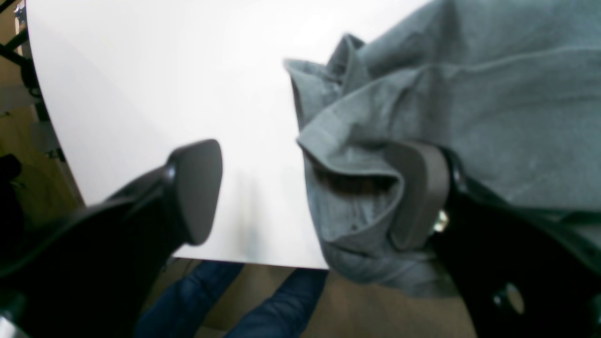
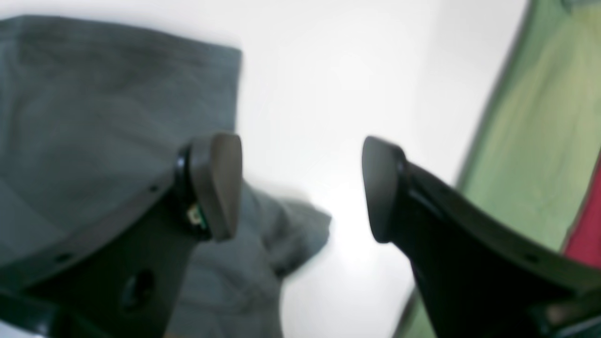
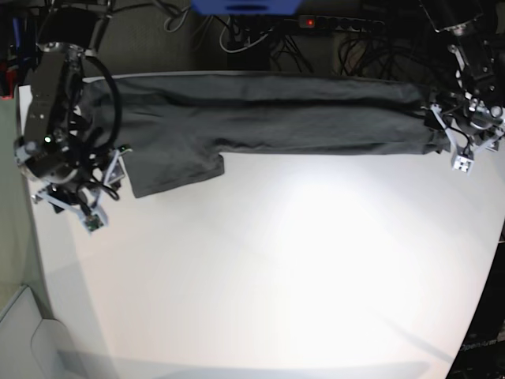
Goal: Layout the t-shirt on the table in an organized manner, then fold the t-shirt properly
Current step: 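Release the right gripper and regrasp the strip's end, tucking the sleeve in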
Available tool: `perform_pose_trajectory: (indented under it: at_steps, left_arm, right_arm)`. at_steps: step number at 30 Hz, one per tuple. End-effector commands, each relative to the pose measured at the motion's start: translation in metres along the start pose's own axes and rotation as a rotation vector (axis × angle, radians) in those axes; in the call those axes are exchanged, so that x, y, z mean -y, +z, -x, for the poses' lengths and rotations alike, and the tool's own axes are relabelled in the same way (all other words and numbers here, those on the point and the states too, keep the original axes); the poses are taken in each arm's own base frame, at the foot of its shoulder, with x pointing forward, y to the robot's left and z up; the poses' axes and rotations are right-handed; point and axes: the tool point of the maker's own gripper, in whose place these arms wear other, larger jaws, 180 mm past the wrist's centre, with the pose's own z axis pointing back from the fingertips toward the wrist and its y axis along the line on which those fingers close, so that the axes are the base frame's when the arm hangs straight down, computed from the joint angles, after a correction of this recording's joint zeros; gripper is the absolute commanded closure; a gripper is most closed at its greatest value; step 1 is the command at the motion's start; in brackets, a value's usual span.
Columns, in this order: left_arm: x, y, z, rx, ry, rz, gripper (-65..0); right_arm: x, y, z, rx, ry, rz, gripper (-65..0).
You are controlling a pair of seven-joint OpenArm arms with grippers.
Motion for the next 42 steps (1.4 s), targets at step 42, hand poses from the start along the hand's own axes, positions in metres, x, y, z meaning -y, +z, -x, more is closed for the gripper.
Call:
perform_pose_trajectory:
  at_steps: [42]
  left_arm:
    - [-0.008,0.004,-0.004,0.004,-0.011,-0.023,-52.3]
  right_arm:
    - [-0.051,-0.103,0.0,-0.12,-0.13,-0.3,-38.4]
